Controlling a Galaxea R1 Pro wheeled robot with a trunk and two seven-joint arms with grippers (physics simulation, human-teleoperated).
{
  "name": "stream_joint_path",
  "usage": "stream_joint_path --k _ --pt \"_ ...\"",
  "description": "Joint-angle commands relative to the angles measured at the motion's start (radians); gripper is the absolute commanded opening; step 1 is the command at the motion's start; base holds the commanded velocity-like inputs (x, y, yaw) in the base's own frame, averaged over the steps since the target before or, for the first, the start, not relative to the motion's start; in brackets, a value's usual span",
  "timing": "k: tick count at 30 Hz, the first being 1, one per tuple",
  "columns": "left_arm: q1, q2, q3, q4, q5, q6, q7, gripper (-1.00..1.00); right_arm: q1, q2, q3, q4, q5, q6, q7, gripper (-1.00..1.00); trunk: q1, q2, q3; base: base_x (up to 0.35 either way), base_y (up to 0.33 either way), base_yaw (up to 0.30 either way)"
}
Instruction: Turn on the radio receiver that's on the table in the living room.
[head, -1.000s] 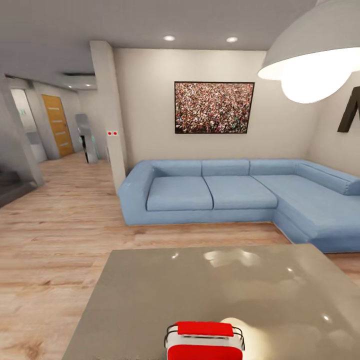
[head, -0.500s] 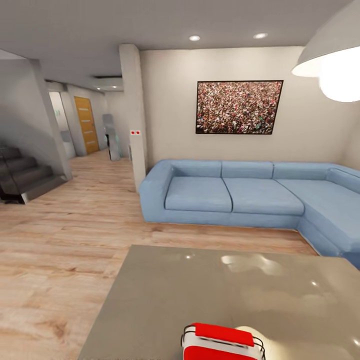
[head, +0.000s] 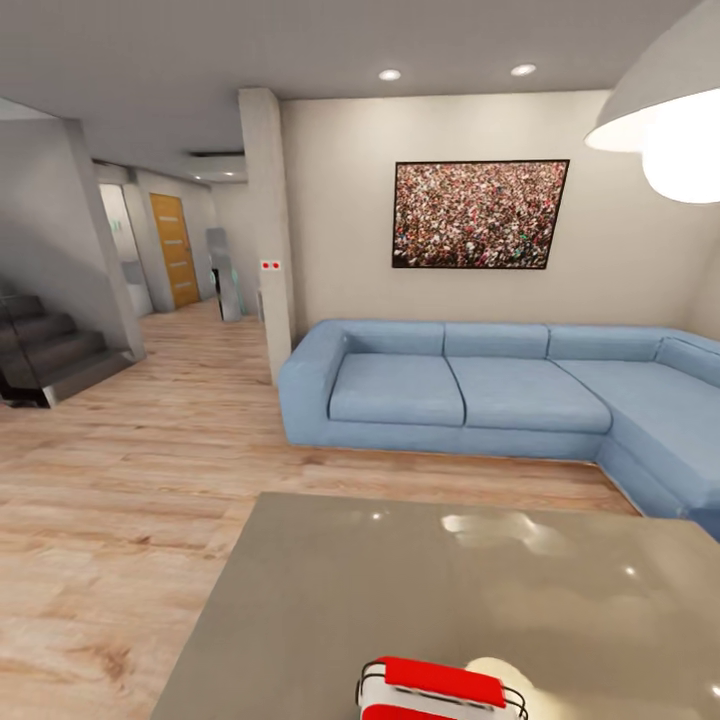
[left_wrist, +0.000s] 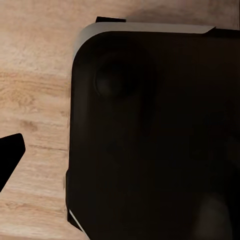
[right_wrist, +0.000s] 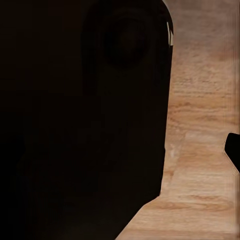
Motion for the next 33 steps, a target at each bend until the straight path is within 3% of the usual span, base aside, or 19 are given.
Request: stream_joint_path --k 1,33 --pt "0.0 0.0 -0.001 0.0 -0.001 0.0 0.0 1.0 0.0 0.0 0.0 0.0 0.0 0.0 0.0 1.0 0.0 0.0 0.0 0.214 -0.121 0.0" --pt "0.0 0.0 0.001 0.0 0.0 0.0 0.0 1.0 0.0 0.0 -0.001 0.0 0.0 -0.002 0.0 1.0 0.0 0.0 0.0 0.02 -0.008 0.0"
